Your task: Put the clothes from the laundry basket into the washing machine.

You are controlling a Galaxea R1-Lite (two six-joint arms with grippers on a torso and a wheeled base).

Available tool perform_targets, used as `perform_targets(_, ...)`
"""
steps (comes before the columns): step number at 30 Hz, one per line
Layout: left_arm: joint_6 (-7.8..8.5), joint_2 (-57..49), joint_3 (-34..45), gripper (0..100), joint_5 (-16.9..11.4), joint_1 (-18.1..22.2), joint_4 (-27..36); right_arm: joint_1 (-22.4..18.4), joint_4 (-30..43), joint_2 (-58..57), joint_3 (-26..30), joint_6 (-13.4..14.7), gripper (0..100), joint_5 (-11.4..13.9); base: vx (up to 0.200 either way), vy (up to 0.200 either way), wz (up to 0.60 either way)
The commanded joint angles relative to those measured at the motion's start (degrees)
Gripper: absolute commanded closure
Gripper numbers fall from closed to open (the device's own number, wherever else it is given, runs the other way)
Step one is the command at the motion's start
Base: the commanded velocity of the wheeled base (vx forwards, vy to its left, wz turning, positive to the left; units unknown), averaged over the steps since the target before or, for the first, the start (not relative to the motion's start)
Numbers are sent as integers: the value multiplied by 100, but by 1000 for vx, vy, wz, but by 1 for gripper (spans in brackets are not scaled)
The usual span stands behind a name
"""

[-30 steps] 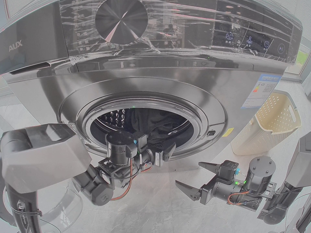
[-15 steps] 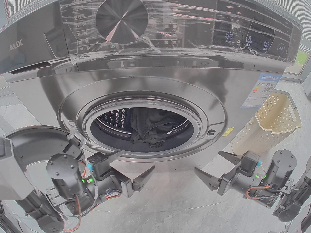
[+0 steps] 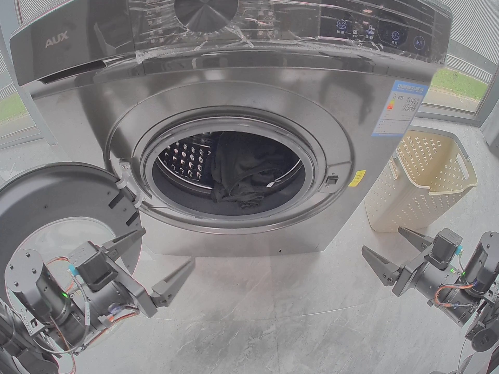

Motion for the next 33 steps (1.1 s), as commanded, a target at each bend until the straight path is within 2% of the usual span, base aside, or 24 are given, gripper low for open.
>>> perform_targets(1,18,-788,258,0,-95,360,75,-139,53,-488,208,-42,0,-134,-200,0,0)
perform_targets(4,18,-1306,249,0,-148,623,559,-174,282,-778,208,-34,0,-424,-200,0,0)
perform_targets(6,-17,-1711,258,0,-288,694,901,-174,431,-989,208,-34,0,-555,-200,0,0)
perform_targets(9,-17,-2264,249,0,-385,790,1517,-183,827,-1332,208,-34,0,-591,-200,0,0)
perform_targets(12,-17,-2712,258,0,-367,878,2088,-174,1679,-1859,208,10,0,-591,-200,0,0)
perform_targets(15,-26,-3266,258,0,-332,975,2712,-200,2892,-2668,208,37,0,-608,-200,0,0)
perform_targets(16,-26,-3301,258,0,-341,984,2738,-200,2954,-2711,208,37,0,-617,-200,0,0)
perform_targets(17,-35,-3688,258,0,-341,1028,3160,-288,3630,-3186,208,63,0,-740,-200,0,0)
perform_targets(19,-17,-4207,258,0,-341,1036,3740,-526,4228,-3793,208,63,0,-810,-200,0,0)
perform_targets(20,-8,-4233,258,0,-341,1036,3775,-543,4263,-3836,208,54,0,-810,0,0,0)
perform_targets(21,0,-4716,258,0,-350,1028,4276,-728,4738,-4408,208,37,0,-802,0,0,0)
perform_targets(24,9,-5349,223,0,-341,1080,5094,-1000,5538,-5357,208,-25,0,-810,-133,0,0)
perform_targets(28,0,-5885,267,0,-376,1555,5586,-1492,6566,-6420,200,-139,0,-784,-200,0,0)
perform_targets(33,-17,-6219,241,0,-403,1678,6025,-1730,7304,-7282,112,-253,0,-503,0,0,0)
